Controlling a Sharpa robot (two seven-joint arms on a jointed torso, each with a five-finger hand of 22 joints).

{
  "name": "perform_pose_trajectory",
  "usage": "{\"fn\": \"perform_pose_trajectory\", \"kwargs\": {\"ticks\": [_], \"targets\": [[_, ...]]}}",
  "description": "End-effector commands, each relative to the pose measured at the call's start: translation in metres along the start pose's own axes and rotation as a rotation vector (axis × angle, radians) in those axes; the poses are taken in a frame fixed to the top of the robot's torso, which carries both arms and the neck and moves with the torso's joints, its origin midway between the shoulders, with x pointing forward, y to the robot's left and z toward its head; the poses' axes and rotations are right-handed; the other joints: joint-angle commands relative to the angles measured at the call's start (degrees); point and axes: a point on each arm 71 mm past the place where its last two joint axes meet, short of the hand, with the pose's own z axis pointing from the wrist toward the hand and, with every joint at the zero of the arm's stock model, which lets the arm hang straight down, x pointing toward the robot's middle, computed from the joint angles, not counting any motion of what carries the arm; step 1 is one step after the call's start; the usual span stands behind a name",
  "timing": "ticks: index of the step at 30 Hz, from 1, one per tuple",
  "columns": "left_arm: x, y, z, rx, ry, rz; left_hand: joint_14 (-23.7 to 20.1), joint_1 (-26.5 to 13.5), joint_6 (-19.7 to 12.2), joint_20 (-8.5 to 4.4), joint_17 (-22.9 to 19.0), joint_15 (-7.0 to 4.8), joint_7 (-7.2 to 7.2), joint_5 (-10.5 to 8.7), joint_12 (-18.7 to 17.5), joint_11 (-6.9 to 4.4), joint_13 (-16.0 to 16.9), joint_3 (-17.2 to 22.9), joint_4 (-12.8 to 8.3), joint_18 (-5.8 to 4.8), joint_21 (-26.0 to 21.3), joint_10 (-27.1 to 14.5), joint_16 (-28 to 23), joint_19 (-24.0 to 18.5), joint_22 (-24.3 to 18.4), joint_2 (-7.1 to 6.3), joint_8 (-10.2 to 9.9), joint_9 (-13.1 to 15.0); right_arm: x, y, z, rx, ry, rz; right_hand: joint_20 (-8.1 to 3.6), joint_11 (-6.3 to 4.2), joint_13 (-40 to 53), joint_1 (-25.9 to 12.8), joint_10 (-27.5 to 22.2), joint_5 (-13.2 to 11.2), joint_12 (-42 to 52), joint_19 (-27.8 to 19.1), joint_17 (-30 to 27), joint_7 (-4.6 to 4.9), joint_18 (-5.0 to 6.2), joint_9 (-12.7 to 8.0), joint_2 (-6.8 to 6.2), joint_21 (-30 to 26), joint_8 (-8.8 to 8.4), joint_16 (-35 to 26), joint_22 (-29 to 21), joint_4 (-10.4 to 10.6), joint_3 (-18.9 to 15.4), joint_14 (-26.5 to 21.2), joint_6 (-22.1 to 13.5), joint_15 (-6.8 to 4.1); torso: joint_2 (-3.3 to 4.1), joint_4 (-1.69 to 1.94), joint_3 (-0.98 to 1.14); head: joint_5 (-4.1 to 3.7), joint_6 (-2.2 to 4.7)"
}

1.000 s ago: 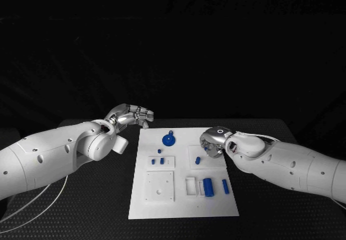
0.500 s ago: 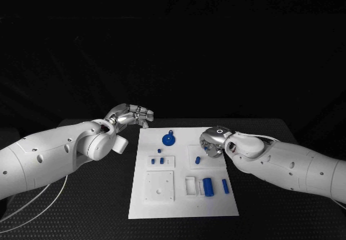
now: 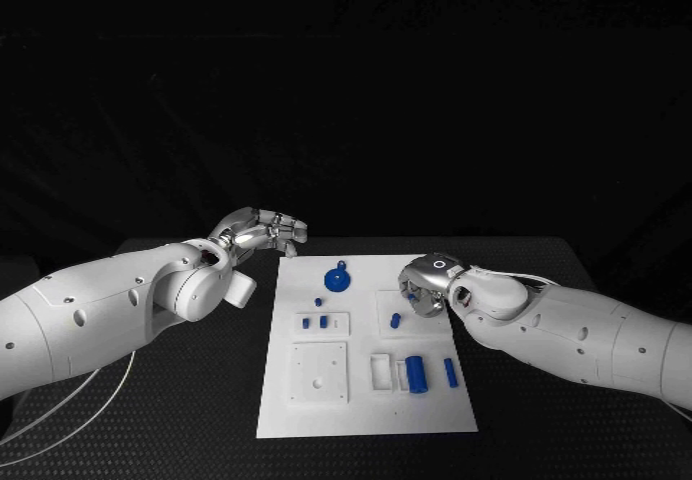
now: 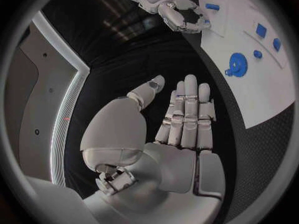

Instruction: Assemble the parts on the task board

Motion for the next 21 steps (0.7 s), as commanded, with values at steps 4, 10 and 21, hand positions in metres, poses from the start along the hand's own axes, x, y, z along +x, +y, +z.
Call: {"fn": "perform_pose_trajectory", "kwargs": {"ticks": [4, 10, 21], "targets": [[0.002, -0.001, 0.001, 0.006, 0.012, -0.009, 0.38, -0.35, -0.49, 0.28, 0.13, 0.1, -0.08, -0.12, -0.28, 0.08, -0.1, -0.31, 0.11, 0.97, -0.33, -0.45, -0.34, 0.02, 0.1, -0.1, 0.03, -0.08, 0.001, 0.0, -0.002, -0.002, -0.004, -0.011, -0.02, -0.1, 0.21, -0.36, 0.62, -0.34, -0.37, 0.55, 0.2, -0.02, 0.34, 0.12, 0.42, 0.32, 0.24, 0.29, 1.1, -0.24, 0.31, 0.63, 0.65, -0.09, -0.03, -0.04, -0.02, 0.06, 0.15], [0.002, -0.001, 0.001, 0.006, 0.013, -0.009, 0.4, -0.35, -0.59, 0.28, 0.21, 0.11, -0.04, -0.1, -0.27, 0.1, -0.11, -0.33, 0.12, 0.97, -0.38, -0.51, -0.43, 0.03, 0.12, -0.12, 0.0, -0.1, -0.001, 0.0, -0.002, -0.004, -0.012, -0.007, -0.04, -0.11, 0.26, -0.37, 0.62, -0.34, -0.42, 0.58, 0.25, -0.04, 0.34, 0.14, 0.41, 0.35, 0.23, 0.25, 1.08, -0.28, 0.39, 0.65, 0.68, -0.11, 0.0, -0.04, -0.01, 0.04, 0.22], [0.0, -0.001, 0.001, 0.003, 0.01, -0.008, 0.42, -0.35, -0.75, 0.3, 0.34, 0.13, 0.01, -0.09, -0.28, 0.14, -0.14, -0.37, 0.12, 0.98, -0.47, -0.63, -0.57, 0.04, 0.17, -0.19, -0.02, -0.13, -0.013, -0.003, -0.002, -0.006, -0.029, -0.004, -0.06, -0.1, 0.34, -0.38, 0.6, -0.34, -0.5, 0.57, 0.32, -0.06, 0.34, 0.18, 0.35, 0.36, 0.22, 0.19, 1.06, -0.34, 0.51, 0.65, 0.72, -0.11, 0.0, 0.0, 0.0, 0.03, 0.24]]}}
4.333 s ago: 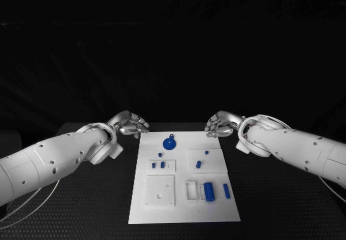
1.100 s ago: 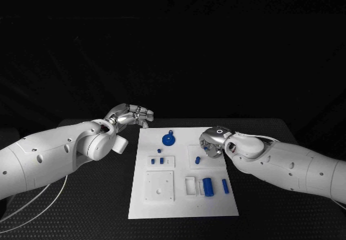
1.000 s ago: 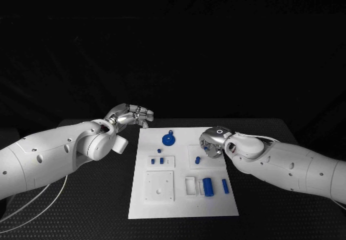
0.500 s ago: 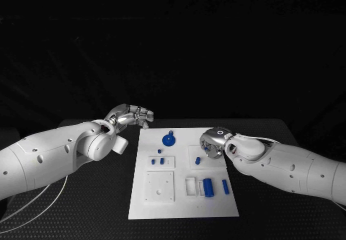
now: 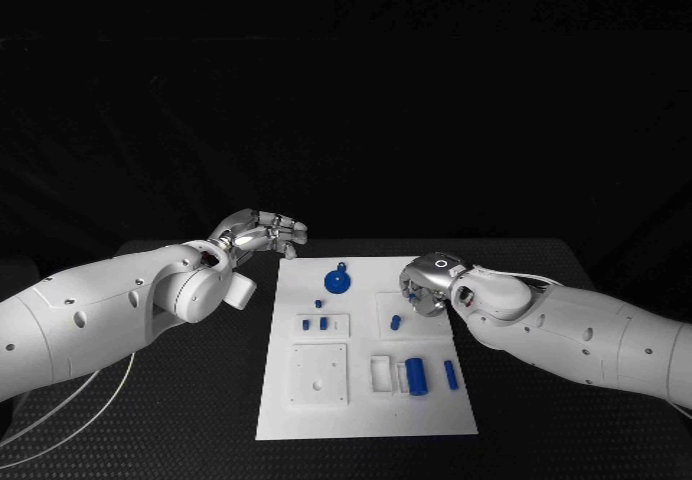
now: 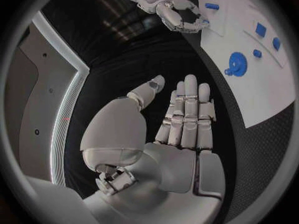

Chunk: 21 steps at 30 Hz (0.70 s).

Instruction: Assemble the parts on the task board

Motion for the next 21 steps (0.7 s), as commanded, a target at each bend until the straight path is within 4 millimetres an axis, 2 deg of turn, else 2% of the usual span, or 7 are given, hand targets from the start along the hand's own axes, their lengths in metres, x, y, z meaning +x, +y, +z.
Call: {"fn": "perform_pose_trajectory", "kwargs": {"ticks": [1, 13, 17, 21], "targets": [[0.001, -0.001, 0.0, 0.004, 0.012, -0.009, 0.42, -0.35, -0.35, 0.3, 0.08, 0.13, 0.01, -0.09, -0.28, -0.06, -0.1, -0.37, 0.12, 0.99, -0.26, -0.42, -0.36, 0.04, 0.06, -0.19, -0.02, -0.09, -0.008, -0.002, 0.0, -0.004, -0.012, -0.004, 0.13, 0.11, 0.05, -0.38, 0.38, -0.34, -0.28, 0.38, 0.06, 0.0, 0.34, -0.03, 0.36, 0.36, 0.25, 0.19, 1.06, -0.04, 0.21, 0.47, 0.25, 0.07, 0.01, 0.05, 0.0, 0.0, -0.04], [-0.002, 0.0, 0.0, 0.0, 0.006, -0.012, 0.45, -0.37, -0.62, 0.33, 0.29, 0.17, 0.11, -0.12, -0.31, 0.01, -0.16, -0.42, 0.15, 1.0, -0.39, -0.65, -0.57, 0.07, 0.13, -0.28, -0.08, -0.14, -0.027, -0.005, -0.003, -0.014, -0.013, 0.041, 0.15, 0.13, 0.13, -0.46, 0.37, -0.3, -0.36, 0.35, 0.13, 0.0, 0.34, 0.0, 0.38, 0.36, 0.21, 0.11, 1.04, -0.04, 0.3, 0.45, 0.26, 0.08, 0.02, 0.03, -0.05, -0.02, 0.1], [-0.004, 0.001, 0.0, -0.001, -0.004, -0.013, 0.46, -0.37, -0.66, 0.34, 0.33, 0.18, 0.12, -0.13, -0.31, 0.03, -0.17, -0.43, 0.16, 1.0, -0.42, -0.69, -0.62, 0.08, 0.14, -0.29, -0.08, -0.15, -0.036, 0.0, -0.007, -0.028, -0.043, 0.067, 0.15, 0.13, 0.15, -0.49, 0.37, -0.29, -0.39, 0.34, 0.15, 0.01, 0.34, 0.01, 0.4, 0.36, 0.2, 0.08, 1.04, -0.04, 0.31, 0.45, 0.25, 0.09, 0.02, 0.02, -0.05, 0.23, 0.25], [-0.007, 0.001, 0.001, 0.0, -0.016, -0.015, 0.47, -0.34, -0.68, 0.34, 0.37, 0.18, 0.13, -0.12, -0.3, 0.03, -0.18, -0.42, 0.16, 1.01, -0.45, -0.72, -0.66, 0.08, 0.15, -0.29, -0.07, -0.15, -0.047, 0.016, -0.01, -0.071, -0.081, 0.093, 0.15, 0.14, 0.17, -0.51, 0.36, -0.28, -0.41, 0.34, 0.17, 0.01, 0.34, 0.01, 0.41, 0.37, 0.19, 0.07, 1.03, -0.05, 0.32, 0.45, 0.25, 0.09, -0.05, -0.02, -0.06, 0.93, 0.35]]}}
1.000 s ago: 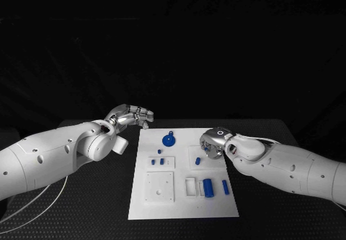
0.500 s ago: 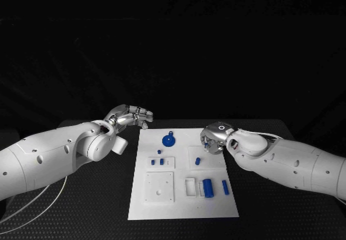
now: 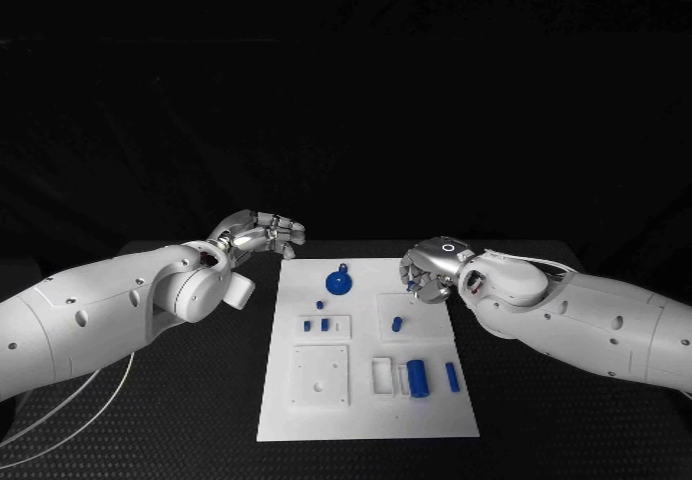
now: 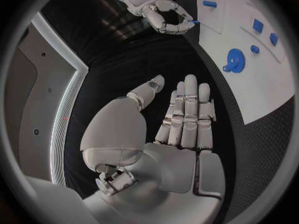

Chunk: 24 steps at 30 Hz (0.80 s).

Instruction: Assemble the parts on the task board

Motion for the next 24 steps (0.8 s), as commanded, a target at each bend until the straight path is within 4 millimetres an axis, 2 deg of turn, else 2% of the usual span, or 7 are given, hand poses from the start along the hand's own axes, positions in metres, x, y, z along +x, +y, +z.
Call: {"fn": "perform_pose_trajectory", "kwargs": {"ticks": [1, 7, 14, 18, 19, 20, 24], "targets": [[-0.001, -0.001, 0.001, 0.01, -0.004, -0.014, 0.27, -0.33, -0.44, 0.34, 0.11, -0.02, -0.03, -0.12, -0.3, 0.02, -0.07, -0.26, 0.0, 1.02, -0.23, -0.32, -0.22, 0.08, 0.06, -0.3, -0.06, -0.1, -0.007, 0.019, -0.001, -0.051, -0.023, 0.038, 0.14, 0.11, 0.07, -0.27, 0.39, -0.28, -0.28, 0.35, 0.07, 0.01, 0.34, 0.1, 0.18, 0.37, 0.19, 0.07, 1.04, -0.05, 0.33, 0.46, 0.26, 0.08, -0.07, -0.04, -0.03, 0.77, 0.13], [-0.004, 0.0, 0.003, 0.01, -0.024, -0.027, 0.3, -0.27, -0.45, 0.34, 0.18, -0.02, -0.04, -0.11, -0.27, 0.01, -0.07, -0.24, -0.02, 1.03, -0.26, -0.32, -0.27, 0.1, 0.08, -0.31, -0.04, -0.09, -0.015, 0.057, 0.002, -0.14, -0.049, 0.052, 0.14, 0.11, 0.1, -0.27, 0.4, -0.28, -0.3, 0.36, 0.1, 0.0, 0.34, 0.11, 0.19, 0.39, 0.18, 0.04, 1.04, -0.07, 0.35, 0.47, 0.26, 0.08, -0.1, -0.01, 0.06, 2.46, -0.07], [-0.004, 0.0, 0.005, 0.012, -0.032, -0.028, 0.32, -0.24, -0.45, 0.34, 0.23, -0.02, -0.04, -0.1, -0.25, 0.01, -0.07, -0.23, -0.02, 1.04, -0.29, -0.33, -0.31, 0.12, 0.1, -0.33, -0.01, -0.09, -0.022, 0.104, 0.011, -0.251, -0.065, 0.05, 0.13, 0.11, 0.13, -0.26, 0.39, -0.28, -0.33, 0.37, 0.12, 0.01, 0.34, 0.12, 0.21, 0.4, 0.17, 0.02, 1.04, -0.08, 0.38, 0.48, 0.26, 0.08, -0.06, 0.01, 0.0, 4.34, -0.32], [-0.006, 0.0, 0.006, 0.014, -0.043, -0.032, 0.33, -0.23, -0.45, 0.35, 0.26, -0.02, -0.04, -0.09, -0.24, 0.01, -0.07, -0.23, -0.02, 1.04, -0.3, -0.33, -0.33, 0.13, 0.11, -0.34, 0.0, -0.09, -0.015, 0.133, 0.014, -0.318, -0.063, 0.048, 0.13, 0.12, 0.15, -0.27, 0.38, -0.25, -0.37, 0.37, 0.15, 0.01, 0.34, 0.13, 0.25, 0.41, 0.14, -0.01, 1.03, -0.09, 0.4, 0.48, 0.25, 0.08, -0.15, 0.01, -0.06, 5.35, -0.52], [-0.006, 0.0, 0.006, 0.014, -0.043, -0.033, 0.33, -0.22, -0.45, 0.35, 0.26, -0.02, -0.04, -0.09, -0.24, 0.01, -0.07, -0.23, -0.02, 1.04, -0.3, -0.33, -0.33, 0.13, 0.11, -0.34, 0.0, -0.09, -0.015, 0.134, 0.014, -0.321, -0.062, 0.048, 0.13, 0.12, 0.15, -0.27, 0.38, -0.24, -0.37, 0.37, 0.15, 0.01, 0.34, 0.13, 0.25, 0.41, 0.14, -0.01, 1.03, -0.09, 0.4, 0.48, 0.25, 0.08, -0.11, 0.01, -0.06, 5.59, -0.58], [-0.006, 0.0, 0.007, 0.014, -0.046, -0.036, 0.33, -0.22, -0.45, 0.35, 0.27, -0.02, -0.03, -0.09, -0.24, 0.01, -0.07, -0.23, -0.02, 1.04, -0.31, -0.33, -0.34, 0.14, 0.11, -0.34, 0.0, -0.09, -0.012, 0.142, 0.015, -0.337, -0.057, 0.049, 0.13, 0.12, 0.16, -0.27, 0.38, -0.24, -0.38, 0.37, 0.15, 0.01, 0.34, 0.13, 0.26, 0.41, 0.14, -0.02, 1.04, -0.09, 0.4, 0.48, 0.25, 0.09, -0.11, -0.06, -0.09, 6.32, -0.59], [-0.005, 0.0, 0.009, 0.014, -0.048, -0.041, 0.34, -0.21, -0.46, 0.35, 0.3, -0.02, -0.03, -0.08, -0.23, 0.01, -0.07, -0.23, -0.01, 1.04, -0.32, -0.33, -0.37, 0.15, 0.12, -0.34, 0.02, -0.09, -0.001, 0.158, 0.017, -0.372, -0.039, 0.04, 0.13, 0.12, 0.18, -0.28, 0.38, -0.22, -0.4, 0.36, 0.17, 0.02, 0.34, 0.14, 0.28, 0.42, 0.12, -0.04, 1.03, -0.11, 0.42, 0.49, 0.24, 0.09, -0.08, 0.04, -0.08, 7.3, -1.08]]}}
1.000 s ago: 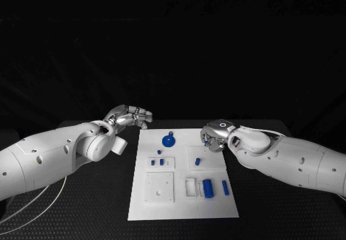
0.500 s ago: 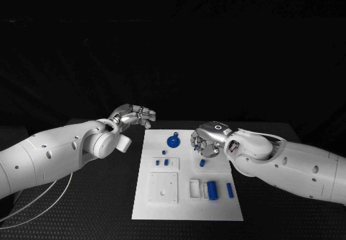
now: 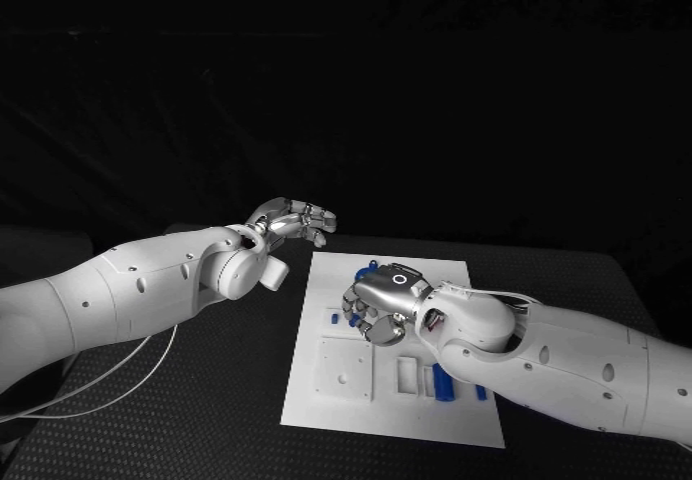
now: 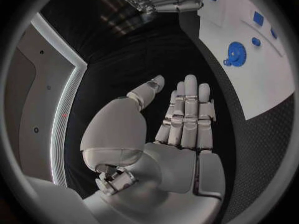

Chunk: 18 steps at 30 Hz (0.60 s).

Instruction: Assemble the parts on the task board

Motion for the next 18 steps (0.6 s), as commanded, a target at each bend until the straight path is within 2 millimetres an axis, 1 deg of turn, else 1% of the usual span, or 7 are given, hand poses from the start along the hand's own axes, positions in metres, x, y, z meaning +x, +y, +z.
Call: {"fn": "perform_pose_trajectory", "kwargs": {"ticks": [1, 4, 6, 9, 11, 14, 18], "targets": [[0.003, -0.002, 0.002, 0.018, -0.008, -0.019, 0.34, -0.21, -0.45, 0.35, 0.11, -0.02, -0.03, -0.08, -0.23, 0.03, -0.09, -0.23, 0.0, 1.05, -0.32, -0.35, -0.37, 0.15, 0.08, -0.34, 0.02, -0.05, 0.009, 0.008, 0.003, -0.034, 0.013, -0.039, 0.13, 0.12, 0.07, -0.29, 0.39, -0.22, -0.32, 0.36, 0.07, 0.01, 0.34, 0.08, 0.29, 0.2, 0.16, -0.04, 0.99, 0.05, 0.26, 0.5, 0.26, 0.08, 0.06, 0.12, -0.01, 1.4, -0.4], [0.005, -0.003, 0.003, 0.019, -0.004, -0.02, 0.34, -0.21, -0.46, 0.35, 0.12, -0.02, -0.03, -0.08, -0.23, 0.03, -0.09, -0.22, 0.0, 1.05, -0.33, -0.35, -0.38, 0.15, 0.08, -0.34, 0.02, -0.04, 0.02, 0.012, 0.005, -0.041, 0.031, -0.045, 0.13, 0.12, 0.08, -0.29, 0.39, -0.22, -0.33, 0.36, 0.08, 0.01, 0.34, 0.08, 0.3, 0.21, 0.15, -0.05, 0.99, 0.04, 0.26, 0.5, 0.26, 0.08, 0.1, 0.2, -0.06, 2.01, -0.73], [0.006, -0.003, 0.004, 0.02, -0.001, -0.021, 0.34, -0.21, -0.46, 0.36, 0.14, -0.02, -0.03, -0.08, -0.23, 0.03, -0.09, -0.23, 0.0, 1.05, -0.34, -0.36, -0.4, 0.16, 0.09, -0.36, 0.03, -0.04, 0.027, 0.014, 0.005, -0.043, 0.044, -0.042, 0.12, 0.12, 0.09, -0.29, 0.39, -0.22, -0.34, 0.36, 0.09, 0.01, 0.34, 0.09, 0.31, 0.21, 0.15, -0.06, 0.99, 0.03, 0.27, 0.51, 0.26, 0.08, 0.11, 0.23, -0.1, 2.71, -1.27], [0.007, -0.004, 0.004, 0.021, 0.004, -0.022, 0.35, -0.21, -0.46, 0.36, 0.16, -0.01, -0.03, -0.07, -0.22, 0.03, -0.09, -0.23, 0.01, 1.04, -0.36, -0.36, -0.42, 0.16, 0.09, -0.36, 0.04, -0.04, 0.034, 0.017, 0.006, -0.049, 0.056, -0.045, 0.12, 0.12, 0.1, -0.29, 0.39, -0.21, -0.36, 0.35, 0.1, 0.01, 0.34, 0.09, 0.31, 0.21, 0.14, -0.07, 0.99, 0.01, 0.28, 0.51, 0.26, 0.08, 0.15, 0.17, -0.15, 3.76, -1.47], [0.008, -0.004, 0.004, 0.021, 0.004, -0.022, 0.35, -0.21, -0.47, 0.36, 0.18, -0.01, -0.03, -0.07, -0.22, 0.03, -0.09, -0.23, 0.03, 1.04, -0.37, -0.37, -0.44, 0.17, 0.1, -0.36, 0.04, -0.04, 0.037, 0.016, 0.005, -0.047, 0.065, -0.046, 0.12, 0.12, 0.11, -0.28, 0.4, -0.2, -0.36, 0.35, 0.1, 0.01, 0.34, 0.1, 0.32, 0.22, 0.14, -0.08, 0.99, 0.0, 0.28, 0.51, 0.26, 0.08, 0.17, 0.12, -0.12, 4.21, -1.75], [0.008, -0.004, 0.004, 0.021, 0.003, -0.022, 0.35, -0.22, -0.48, 0.37, 0.21, -0.01, -0.02, -0.07, -0.22, 0.04, -0.1, -0.23, 0.04, 1.04, -0.38, -0.38, -0.47, 0.18, 0.11, -0.37, 0.05, -0.05, 0.04, 0.015, 0.005, -0.042, 0.074, -0.053, 0.12, 0.12, 0.13, -0.29, 0.4, -0.19, -0.38, 0.35, 0.12, 0.01, 0.34, 0.1, 0.34, 0.22, 0.13, -0.1, 0.99, -0.02, 0.29, 0.52, 0.26, 0.08, 0.12, 0.14, -0.07, 5.35, -2.18], [0.008, -0.004, 0.004, 0.022, 0.005, -0.022, 0.35, -0.22, -0.5, 0.37, 0.23, 0.0, -0.02, -0.07, -0.22, 0.05, -0.1, -0.23, 0.06, 1.05, -0.4, -0.39, -0.5, 0.18, 0.11, -0.38, 0.05, -0.05, 0.044, 0.013, 0.003, -0.034, 0.087, -0.055, 0.12, 0.12, 0.14, -0.3, 0.4, -0.19, -0.4, 0.34, 0.13, 0.01, 0.34, 0.11, 0.36, 0.23, 0.12, -0.12, 1.0, -0.04, 0.29, 0.53, 0.26, 0.08, 0.11, 0.05, -0.14, 5.98, -2.62]]}}
